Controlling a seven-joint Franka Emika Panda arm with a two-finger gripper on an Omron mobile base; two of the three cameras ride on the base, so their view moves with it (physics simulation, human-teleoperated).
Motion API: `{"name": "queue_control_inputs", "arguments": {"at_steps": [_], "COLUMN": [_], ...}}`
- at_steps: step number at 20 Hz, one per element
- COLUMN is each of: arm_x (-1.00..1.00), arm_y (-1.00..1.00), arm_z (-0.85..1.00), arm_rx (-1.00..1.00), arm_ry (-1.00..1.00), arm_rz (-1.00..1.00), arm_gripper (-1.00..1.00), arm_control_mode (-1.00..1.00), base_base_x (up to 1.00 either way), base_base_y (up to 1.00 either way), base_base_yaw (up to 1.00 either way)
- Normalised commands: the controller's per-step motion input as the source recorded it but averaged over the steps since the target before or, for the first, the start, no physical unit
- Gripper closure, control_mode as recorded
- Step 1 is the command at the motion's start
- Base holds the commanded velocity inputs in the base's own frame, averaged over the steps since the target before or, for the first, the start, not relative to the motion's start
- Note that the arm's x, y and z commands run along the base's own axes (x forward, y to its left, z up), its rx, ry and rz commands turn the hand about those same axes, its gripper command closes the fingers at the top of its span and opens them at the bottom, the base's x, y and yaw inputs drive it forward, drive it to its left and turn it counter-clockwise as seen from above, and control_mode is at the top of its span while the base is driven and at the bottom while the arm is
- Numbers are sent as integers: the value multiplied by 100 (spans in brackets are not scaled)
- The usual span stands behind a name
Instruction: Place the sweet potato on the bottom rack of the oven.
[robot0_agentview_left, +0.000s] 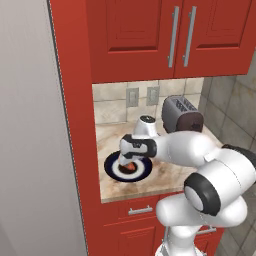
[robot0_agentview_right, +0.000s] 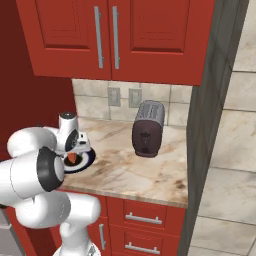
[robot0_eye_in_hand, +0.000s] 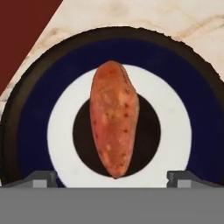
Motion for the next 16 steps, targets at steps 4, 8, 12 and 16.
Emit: {"name": "queue_control_inputs", "arguments": {"at_steps": [4,8,12,16], "arm_x": [19,15,4,0], "arm_y": [4,21,9,0], "arm_z": [-25,-19,-21,-21], "arm_rx": [0,0,0,3], "arm_ry": [0,0,0,0], "arm_rz": [0,0,0,0], "arm_gripper": [-100,-100,-100,-100], "arm_control_mode": [-100,-100,-100,-100], "base_base_x": [0,0,0,0], "base_base_y": [0,0,0,0], "base_base_yaw": [0,0,0,0]}}
